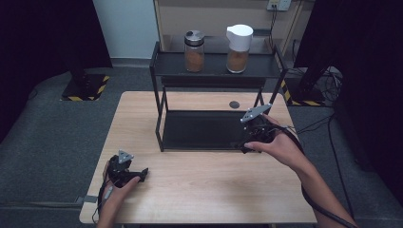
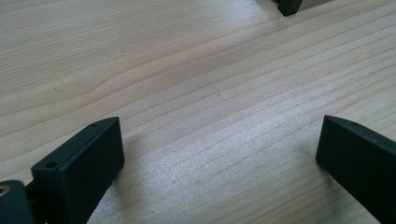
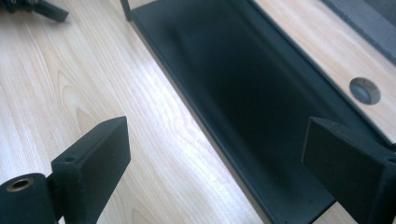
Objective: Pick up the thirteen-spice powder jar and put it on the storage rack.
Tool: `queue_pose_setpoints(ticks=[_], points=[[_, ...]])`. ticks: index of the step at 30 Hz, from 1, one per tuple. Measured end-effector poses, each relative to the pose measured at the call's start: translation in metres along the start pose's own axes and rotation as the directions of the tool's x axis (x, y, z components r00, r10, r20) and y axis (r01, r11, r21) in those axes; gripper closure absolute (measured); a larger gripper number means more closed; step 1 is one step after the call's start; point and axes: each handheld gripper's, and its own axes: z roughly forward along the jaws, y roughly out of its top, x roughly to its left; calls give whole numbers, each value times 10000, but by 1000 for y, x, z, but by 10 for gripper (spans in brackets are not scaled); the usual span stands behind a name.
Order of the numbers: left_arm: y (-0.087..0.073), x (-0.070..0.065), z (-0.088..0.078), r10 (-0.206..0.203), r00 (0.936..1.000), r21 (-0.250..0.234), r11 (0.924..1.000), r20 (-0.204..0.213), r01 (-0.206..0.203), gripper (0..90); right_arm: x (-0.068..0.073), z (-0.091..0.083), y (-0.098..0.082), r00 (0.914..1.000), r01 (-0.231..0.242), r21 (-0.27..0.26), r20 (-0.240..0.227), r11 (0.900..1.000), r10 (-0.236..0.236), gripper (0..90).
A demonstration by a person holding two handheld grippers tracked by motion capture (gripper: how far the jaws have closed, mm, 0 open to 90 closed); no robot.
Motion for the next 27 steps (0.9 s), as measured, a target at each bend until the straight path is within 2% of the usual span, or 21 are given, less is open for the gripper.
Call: queue_pose_setpoints(ticks=[27], points=[[0, 0, 0, -8, 10000, 1, 10000, -7, 8, 0, 8, 23, -37, 9988, -381, 386, -280, 9985, 392, 85]])
